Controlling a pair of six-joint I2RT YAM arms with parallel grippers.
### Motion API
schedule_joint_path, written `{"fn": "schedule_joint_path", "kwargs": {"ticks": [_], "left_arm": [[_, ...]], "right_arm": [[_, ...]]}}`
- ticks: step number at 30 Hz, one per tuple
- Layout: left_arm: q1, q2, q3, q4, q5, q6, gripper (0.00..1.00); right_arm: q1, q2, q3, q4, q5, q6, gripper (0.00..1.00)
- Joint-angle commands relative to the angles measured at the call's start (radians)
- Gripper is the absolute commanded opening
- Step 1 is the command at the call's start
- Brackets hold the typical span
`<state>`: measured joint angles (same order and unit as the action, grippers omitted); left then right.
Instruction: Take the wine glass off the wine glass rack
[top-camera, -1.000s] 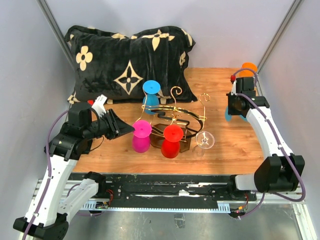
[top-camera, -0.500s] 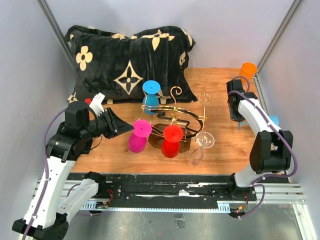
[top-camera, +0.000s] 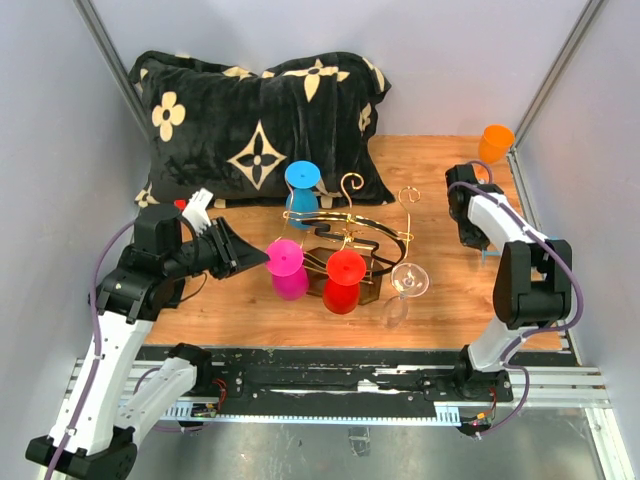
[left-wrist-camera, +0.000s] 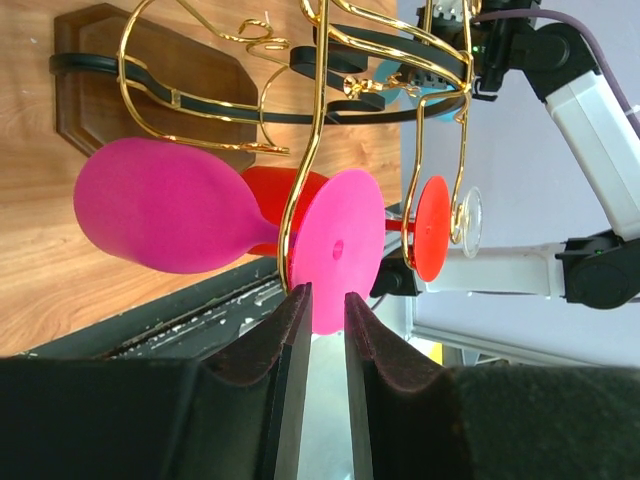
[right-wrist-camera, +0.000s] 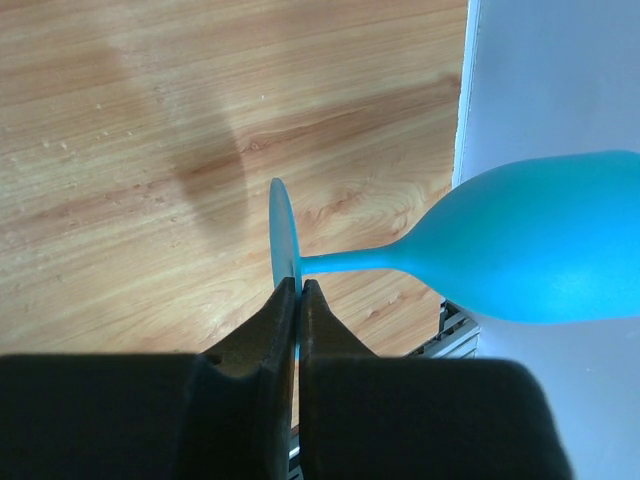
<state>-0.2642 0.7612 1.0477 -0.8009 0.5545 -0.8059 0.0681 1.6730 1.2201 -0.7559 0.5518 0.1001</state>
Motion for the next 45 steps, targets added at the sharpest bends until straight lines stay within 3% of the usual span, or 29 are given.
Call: {"fn": "schedule_joint_path", "kwargs": {"ticks": [1,8,15,21,31,36,45], "left_arm": [[-0.009,-0.002,0.041,-0.019,-0.006,0.03,0.26],[-0.009,0.007,0.133,-0.066,-0.047,0.043,0.27],[-0.008,-0.006,0.086,-0.043,-0.03,0.026,0.27],[-0.009,-0.004,0.093,-0.036,-0.022,0.021,0.27],[-0.009,0.01,0.106,-0.038,-0.029,0.022,0.27],[-0.009,0.028,0.131,-0.057,-0.043,0.038,0.27],[-0.009,0.032,0.098,-0.034,-0.047,0.033,0.28]], "right_arm": [[0.012,0.031,0.012,-0.002,0.067,0.04,0.01],[0.011,0.085,0.025,0.034,0.098,0.029,0.01],[-0.003,0.223,0.078,0.096,0.206,-0.008,0.01],[-0.011,0.361,0.13,0.249,0.281,-0.089,0.01],[-0.016,0.519,0.18,0.735,0.289,-0.543,0.01],[-0.049,0.591,0.23,0.866,0.21,-0.704,0.01],[-0.063,0.742,0.387,1.035,0.203,-0.974,0.01]]}}
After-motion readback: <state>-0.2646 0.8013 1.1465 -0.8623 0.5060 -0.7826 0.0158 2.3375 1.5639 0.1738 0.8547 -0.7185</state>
